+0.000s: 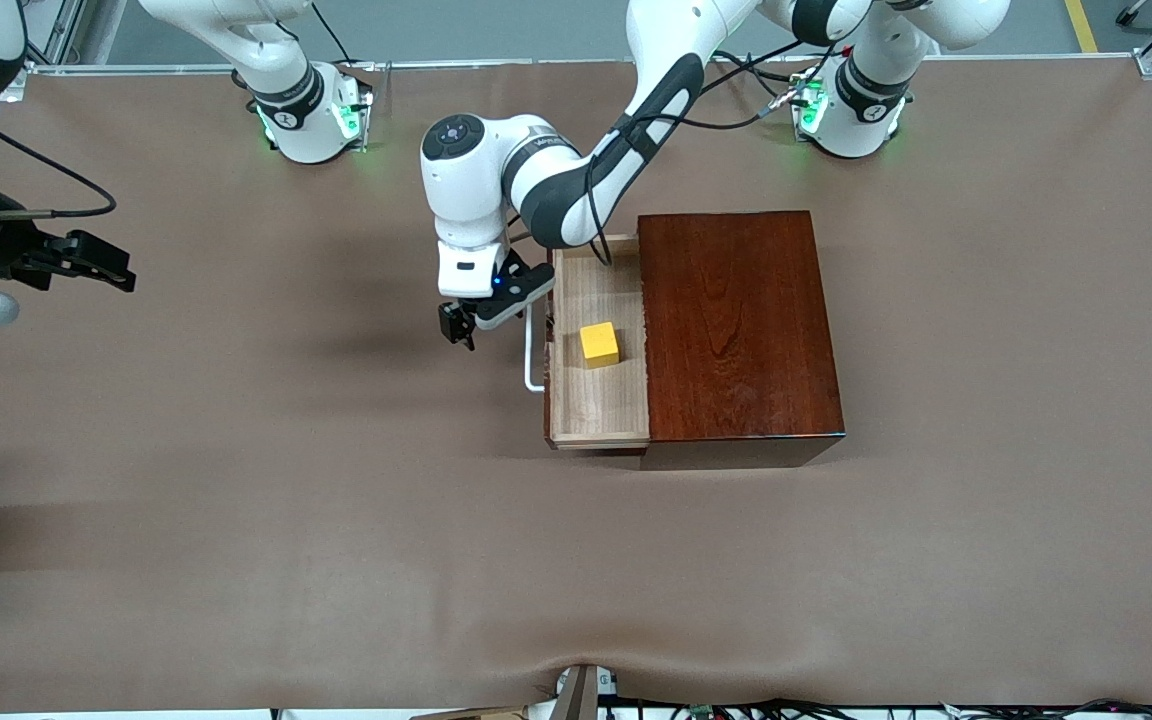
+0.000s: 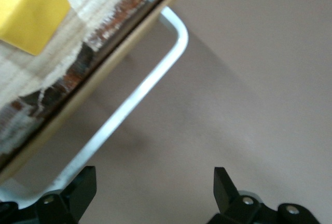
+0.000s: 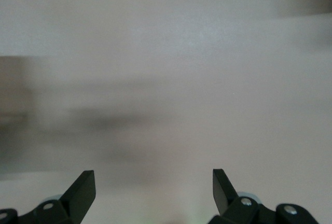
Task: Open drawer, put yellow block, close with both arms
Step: 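Push the drawer shut into the box with the left gripper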
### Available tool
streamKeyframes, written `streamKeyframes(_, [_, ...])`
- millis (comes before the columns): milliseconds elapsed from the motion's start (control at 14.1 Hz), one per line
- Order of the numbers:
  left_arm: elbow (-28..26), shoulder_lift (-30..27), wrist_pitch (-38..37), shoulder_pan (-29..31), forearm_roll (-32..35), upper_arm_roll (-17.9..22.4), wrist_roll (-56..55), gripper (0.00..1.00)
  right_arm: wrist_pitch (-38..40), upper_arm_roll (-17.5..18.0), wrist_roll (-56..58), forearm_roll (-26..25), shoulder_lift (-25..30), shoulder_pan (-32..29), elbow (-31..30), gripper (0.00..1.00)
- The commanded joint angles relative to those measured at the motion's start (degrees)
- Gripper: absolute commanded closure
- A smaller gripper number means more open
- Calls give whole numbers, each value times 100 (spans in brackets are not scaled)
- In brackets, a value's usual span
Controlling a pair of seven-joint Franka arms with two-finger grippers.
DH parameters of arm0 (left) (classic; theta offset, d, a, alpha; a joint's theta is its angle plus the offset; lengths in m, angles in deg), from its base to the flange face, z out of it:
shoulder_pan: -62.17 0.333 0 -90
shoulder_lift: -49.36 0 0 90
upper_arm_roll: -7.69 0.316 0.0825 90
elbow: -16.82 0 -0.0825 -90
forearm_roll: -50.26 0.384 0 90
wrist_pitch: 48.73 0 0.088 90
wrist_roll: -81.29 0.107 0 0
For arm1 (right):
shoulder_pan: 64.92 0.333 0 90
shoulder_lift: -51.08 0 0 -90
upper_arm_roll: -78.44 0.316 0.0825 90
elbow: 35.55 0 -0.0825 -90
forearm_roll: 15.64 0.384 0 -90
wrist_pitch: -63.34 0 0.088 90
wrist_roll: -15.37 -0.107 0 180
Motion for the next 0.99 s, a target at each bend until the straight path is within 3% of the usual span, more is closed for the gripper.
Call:
streamKeyframes(0, [158, 81, -371, 12, 103, 48, -89, 0, -86, 94, -109, -8, 107, -171, -21, 0])
streamKeyframes(496, [53, 28, -1004, 302, 85, 39, -36, 0, -175, 164, -451, 9, 115, -128, 14, 0])
streamKeyframes(709, [18, 19, -1460, 399, 85, 39, -10, 0, -105, 112, -645, 316, 115, -127, 49, 0])
streamKeyframes(922, [9, -16, -1733, 548, 85, 39, -10, 0, -104, 77, -260, 159, 115, -145, 154, 0])
